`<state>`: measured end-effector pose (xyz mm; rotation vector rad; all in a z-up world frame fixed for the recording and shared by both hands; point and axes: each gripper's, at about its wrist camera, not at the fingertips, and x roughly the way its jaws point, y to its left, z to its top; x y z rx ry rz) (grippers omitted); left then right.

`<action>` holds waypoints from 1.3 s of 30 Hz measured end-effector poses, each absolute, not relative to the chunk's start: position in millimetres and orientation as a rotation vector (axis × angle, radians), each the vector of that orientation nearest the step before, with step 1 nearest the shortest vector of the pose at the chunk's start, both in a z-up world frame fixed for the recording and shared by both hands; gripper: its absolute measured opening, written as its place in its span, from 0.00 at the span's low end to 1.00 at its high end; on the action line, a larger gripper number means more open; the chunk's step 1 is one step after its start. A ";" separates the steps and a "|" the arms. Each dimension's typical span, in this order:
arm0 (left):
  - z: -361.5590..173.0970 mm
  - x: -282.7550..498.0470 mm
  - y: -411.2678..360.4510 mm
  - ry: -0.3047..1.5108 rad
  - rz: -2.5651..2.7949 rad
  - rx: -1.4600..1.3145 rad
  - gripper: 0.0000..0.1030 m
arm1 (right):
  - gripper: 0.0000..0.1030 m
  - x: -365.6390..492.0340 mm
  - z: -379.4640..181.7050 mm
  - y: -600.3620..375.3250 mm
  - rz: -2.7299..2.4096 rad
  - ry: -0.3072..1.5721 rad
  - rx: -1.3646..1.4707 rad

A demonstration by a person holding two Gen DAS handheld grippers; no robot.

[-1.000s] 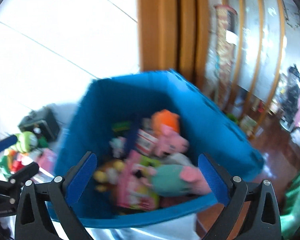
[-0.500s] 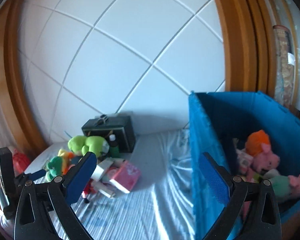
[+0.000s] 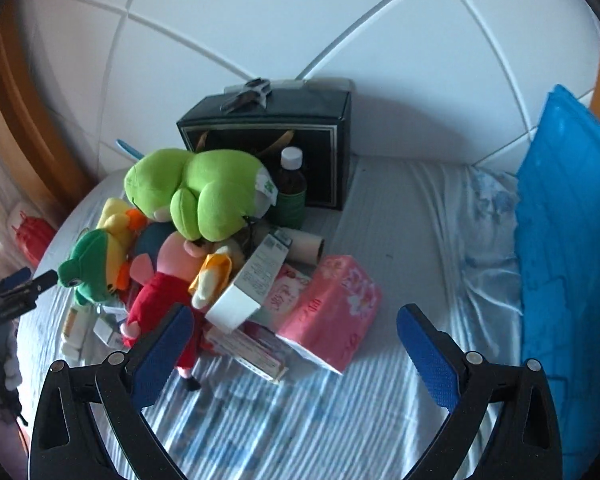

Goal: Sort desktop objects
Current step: 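Move the right tool back over the toy pile, then grasp the lime green frog plush with the right gripper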

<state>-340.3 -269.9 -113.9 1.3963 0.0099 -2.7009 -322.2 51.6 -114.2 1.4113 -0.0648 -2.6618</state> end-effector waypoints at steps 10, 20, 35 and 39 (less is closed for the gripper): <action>-179.5 -519.7 -278.1 -0.006 -2.499 1.660 0.94 | 1.00 -482.3 -211.3 21.6 -2.655 0.121 1.813; -224.2 -526.7 -245.2 -0.075 -2.377 1.963 0.93 | 1.00 -496.8 -309.9 -7.9 -2.273 0.038 1.985; -229.1 -353.0 -207.7 -0.164 -2.478 2.060 0.93 | 1.00 -310.0 -306.6 -28.8 -2.123 0.210 1.900; -198.9 -346.5 -201.0 -0.208 -2.572 1.933 0.92 | 1.00 -287.3 -281.1 -20.3 -2.168 0.188 1.824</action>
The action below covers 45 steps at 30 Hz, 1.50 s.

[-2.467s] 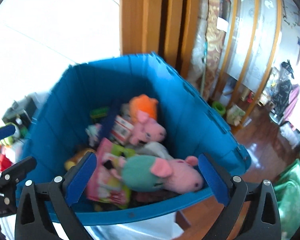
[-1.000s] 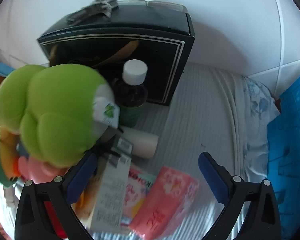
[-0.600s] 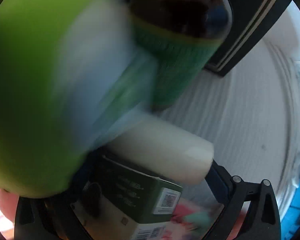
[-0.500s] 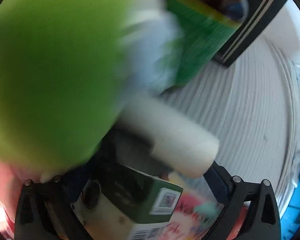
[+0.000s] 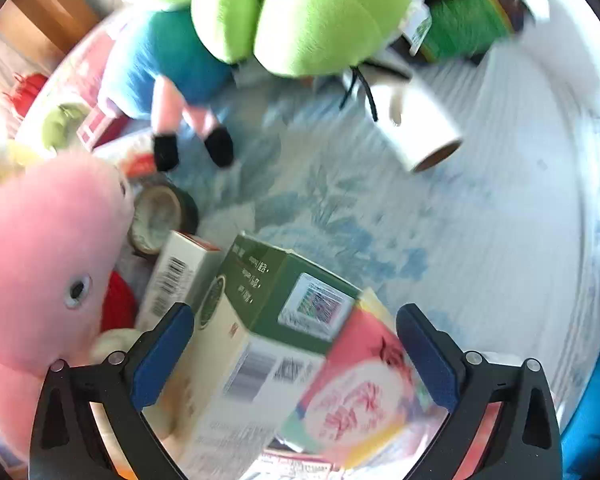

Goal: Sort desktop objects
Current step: 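Grasp the lime green frog plush with the right gripper, then lift the green frog plush and carry it over the blue crate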

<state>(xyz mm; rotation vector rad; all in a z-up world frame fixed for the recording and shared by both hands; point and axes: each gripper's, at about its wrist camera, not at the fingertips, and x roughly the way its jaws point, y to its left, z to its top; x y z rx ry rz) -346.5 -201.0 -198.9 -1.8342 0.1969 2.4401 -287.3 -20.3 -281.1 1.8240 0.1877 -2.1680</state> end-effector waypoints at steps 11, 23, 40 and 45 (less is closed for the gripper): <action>-138.7 -430.0 -129.4 0.375 2.640 -1.386 0.93 | 1.00 -388.8 -199.5 17.8 -2.547 -0.199 1.538; -186.3 -458.7 -124.1 0.430 2.569 -1.377 0.77 | 0.81 -459.3 -266.2 0.0 -2.430 -0.338 1.537; -128.8 -390.1 -104.9 0.398 2.567 -1.280 0.67 | 0.03 -416.2 -169.8 -7.0 -2.506 -0.166 1.365; -160.3 -378.3 -117.2 0.363 2.542 -1.414 0.67 | 0.59 -381.7 -173.3 9.1 -2.514 -0.251 1.427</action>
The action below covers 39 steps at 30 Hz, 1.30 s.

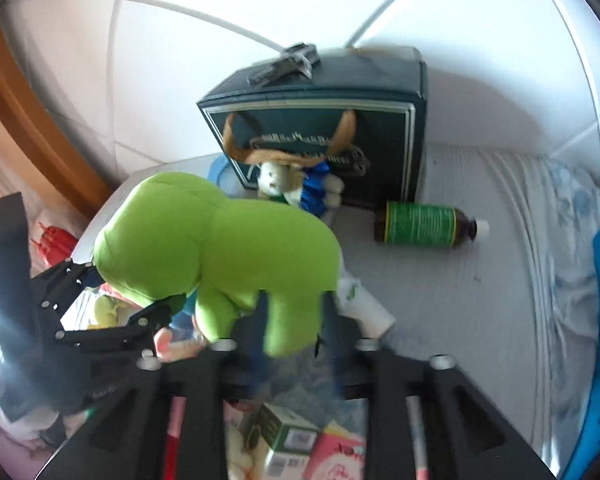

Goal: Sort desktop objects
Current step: 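Lift the green frog plush and carry it over the blue crate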

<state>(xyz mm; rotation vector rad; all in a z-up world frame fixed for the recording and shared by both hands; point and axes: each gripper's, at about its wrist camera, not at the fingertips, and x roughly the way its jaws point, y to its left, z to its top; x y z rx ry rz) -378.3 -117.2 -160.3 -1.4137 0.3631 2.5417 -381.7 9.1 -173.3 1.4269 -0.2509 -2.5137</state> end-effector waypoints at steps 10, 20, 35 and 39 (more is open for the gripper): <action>-171.3 -381.8 -121.5 0.395 2.556 -1.324 0.67 | 0.78 -391.8 -242.3 -3.2 -2.428 -0.335 1.527; -166.8 -397.0 -119.1 0.407 2.603 -1.192 0.62 | 0.52 -413.5 -249.3 -22.5 -2.506 -0.241 1.388; -22.1 -300.3 -68.6 0.382 2.645 -0.813 0.59 | 0.51 -305.5 -80.6 33.6 -2.789 -0.172 0.986; 19.9 -263.5 -37.3 0.382 2.623 -0.691 0.59 | 0.51 -258.2 -33.5 60.9 -2.883 -0.172 0.878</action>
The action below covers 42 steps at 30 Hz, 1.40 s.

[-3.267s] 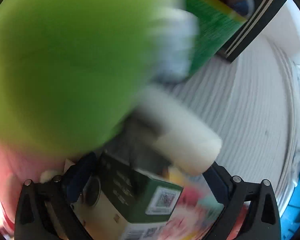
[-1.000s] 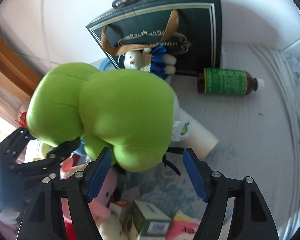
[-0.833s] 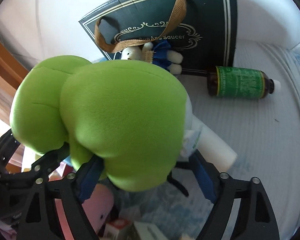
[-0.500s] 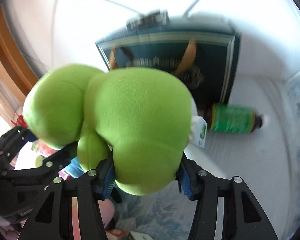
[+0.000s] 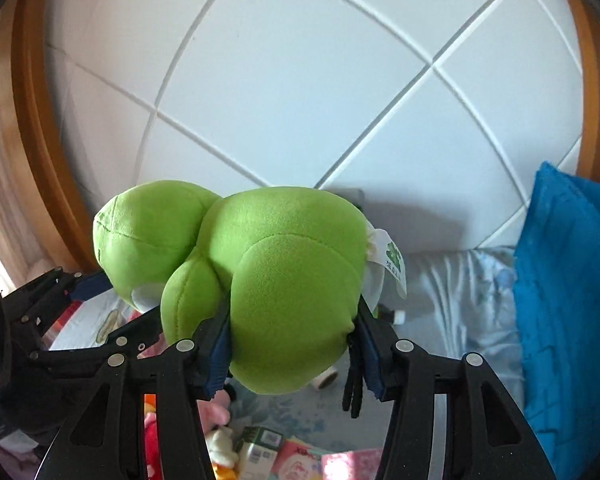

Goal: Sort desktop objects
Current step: 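Lift the green frog plush and carry it over the blue crate, then lower the frog plush into the crate and open the right gripper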

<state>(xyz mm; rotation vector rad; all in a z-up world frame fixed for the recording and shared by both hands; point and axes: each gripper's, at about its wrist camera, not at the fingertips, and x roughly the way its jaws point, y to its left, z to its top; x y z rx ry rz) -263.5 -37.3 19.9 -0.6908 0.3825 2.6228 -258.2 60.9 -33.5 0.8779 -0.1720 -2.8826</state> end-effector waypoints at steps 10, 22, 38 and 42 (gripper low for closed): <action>88.8 -162.0 95.0 0.404 2.433 -0.465 0.59 | 0.51 -121.8 44.7 166.9 -3.175 -0.195 0.744; 109.9 -137.9 303.6 0.419 2.198 -0.534 0.59 | 0.51 -47.5 63.3 348.8 -3.380 -0.318 0.876; 85.4 -251.4 462.6 0.490 2.159 -0.767 0.59 | 0.51 -158.4 41.1 519.7 -3.318 -0.507 1.017; 58.9 -277.4 479.5 0.497 2.143 -0.904 0.59 | 0.51 -192.6 13.9 551.0 -3.245 -0.656 1.112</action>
